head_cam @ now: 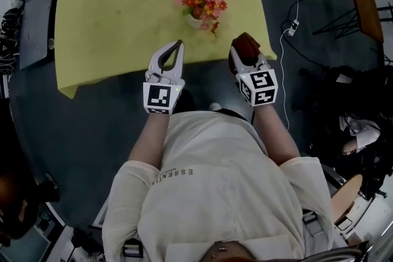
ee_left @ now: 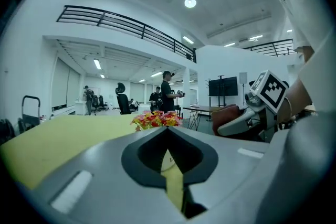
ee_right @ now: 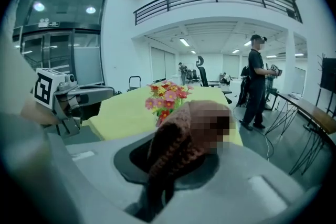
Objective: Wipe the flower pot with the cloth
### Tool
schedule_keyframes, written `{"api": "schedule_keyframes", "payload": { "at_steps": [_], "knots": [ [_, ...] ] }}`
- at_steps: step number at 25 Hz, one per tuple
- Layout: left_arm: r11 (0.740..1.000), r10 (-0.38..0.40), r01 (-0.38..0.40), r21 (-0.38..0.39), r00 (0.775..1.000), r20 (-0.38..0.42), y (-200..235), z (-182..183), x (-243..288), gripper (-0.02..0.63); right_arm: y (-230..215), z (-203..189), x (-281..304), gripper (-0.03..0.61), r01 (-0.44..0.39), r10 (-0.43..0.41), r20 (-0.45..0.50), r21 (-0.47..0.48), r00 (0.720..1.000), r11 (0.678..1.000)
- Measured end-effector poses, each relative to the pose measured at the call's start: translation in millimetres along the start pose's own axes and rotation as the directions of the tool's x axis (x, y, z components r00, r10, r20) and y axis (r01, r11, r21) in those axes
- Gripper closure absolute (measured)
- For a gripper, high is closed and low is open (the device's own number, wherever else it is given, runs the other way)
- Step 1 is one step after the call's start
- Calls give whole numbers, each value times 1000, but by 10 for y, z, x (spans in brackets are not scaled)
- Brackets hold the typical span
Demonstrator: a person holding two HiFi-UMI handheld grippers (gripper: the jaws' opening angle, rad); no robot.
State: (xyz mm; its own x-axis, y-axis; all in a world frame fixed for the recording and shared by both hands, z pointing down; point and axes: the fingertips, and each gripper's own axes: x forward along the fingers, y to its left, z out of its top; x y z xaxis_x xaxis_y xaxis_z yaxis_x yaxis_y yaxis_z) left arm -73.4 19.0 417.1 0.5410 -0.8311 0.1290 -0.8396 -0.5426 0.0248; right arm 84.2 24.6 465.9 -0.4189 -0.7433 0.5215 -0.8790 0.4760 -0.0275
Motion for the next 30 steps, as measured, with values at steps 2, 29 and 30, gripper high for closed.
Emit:
{"api": "schedule_keyframes", "payload": {
  "at_steps": [2, 29, 30],
  "knots": [
    [998, 58, -58, -24, 998, 7, -169, 28, -152, 603, 15, -51, -203, 532, -35, 36, 14, -27, 999, 999],
    [952, 303, -300, -56, 952, 49, -1763, 367, -1208, 601, 285, -550, -1824, 535, -248, 269, 169, -137, 948, 959],
    [954, 298, -296, -57, 953, 48, -1782, 365, -1201, 601, 296, -554, -1835, 535, -251, 273, 169, -142, 947, 957]
  ]
}}
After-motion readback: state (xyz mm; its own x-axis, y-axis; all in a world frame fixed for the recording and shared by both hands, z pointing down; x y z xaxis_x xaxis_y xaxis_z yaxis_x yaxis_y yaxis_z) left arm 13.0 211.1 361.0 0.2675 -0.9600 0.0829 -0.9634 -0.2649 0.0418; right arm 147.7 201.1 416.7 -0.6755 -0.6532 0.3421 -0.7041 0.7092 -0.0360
